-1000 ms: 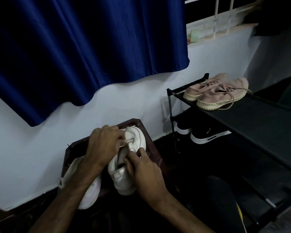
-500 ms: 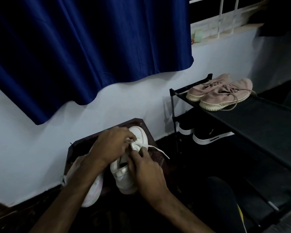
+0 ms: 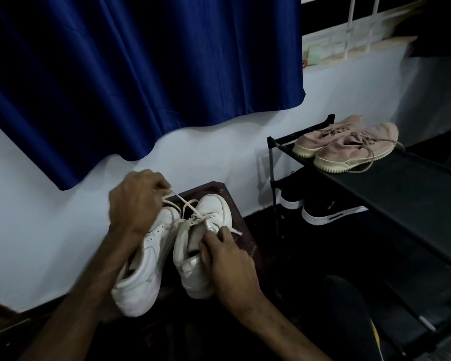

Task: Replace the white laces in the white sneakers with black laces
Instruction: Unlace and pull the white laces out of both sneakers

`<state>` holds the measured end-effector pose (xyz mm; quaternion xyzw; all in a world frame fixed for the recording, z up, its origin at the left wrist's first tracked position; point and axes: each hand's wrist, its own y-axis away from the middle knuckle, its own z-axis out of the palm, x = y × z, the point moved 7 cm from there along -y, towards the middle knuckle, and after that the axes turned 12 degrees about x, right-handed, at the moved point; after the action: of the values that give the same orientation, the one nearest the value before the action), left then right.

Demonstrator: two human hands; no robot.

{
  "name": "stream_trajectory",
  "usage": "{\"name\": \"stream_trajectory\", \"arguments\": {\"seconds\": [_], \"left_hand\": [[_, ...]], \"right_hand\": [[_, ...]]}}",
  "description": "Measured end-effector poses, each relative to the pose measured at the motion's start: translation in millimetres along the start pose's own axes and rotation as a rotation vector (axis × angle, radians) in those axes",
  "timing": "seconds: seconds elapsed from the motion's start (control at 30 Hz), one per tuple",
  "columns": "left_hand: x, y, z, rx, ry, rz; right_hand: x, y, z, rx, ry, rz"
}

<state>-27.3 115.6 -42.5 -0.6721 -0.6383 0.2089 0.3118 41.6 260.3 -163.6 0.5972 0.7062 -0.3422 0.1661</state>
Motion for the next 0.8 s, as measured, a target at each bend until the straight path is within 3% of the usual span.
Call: {"name": "stream_trajectory", "arguments": {"seconds": [0.1,0.27,0.37,0.63,0.8], "left_hand": [[-17.0,1.8,12.8,-0.139,-0.071,-0.037],[32.6,23.7,37.8,-0.366,0.065,0.256],[51.9,37.0,54.0,-0.466,-0.034,0.349],[53.3,28.4,45.3,-0.344,-0.074,0.315],[12.4,-6.5,8.1,-0.129,-0.160,0.179]], "right_hand": [[1.2,0.8,1.1,0.012,0.008,-0.007],[0.2,-0.3,3.7,0.005,0.007,-0.018],[3.0,-0.1,4.7,0.002,0.022,-0.011],[3.1,-0.2,5.6,-0.001,0.044,-0.020],[1.4,-0.3,4.0,0.010,0.040,-0.032]]}}
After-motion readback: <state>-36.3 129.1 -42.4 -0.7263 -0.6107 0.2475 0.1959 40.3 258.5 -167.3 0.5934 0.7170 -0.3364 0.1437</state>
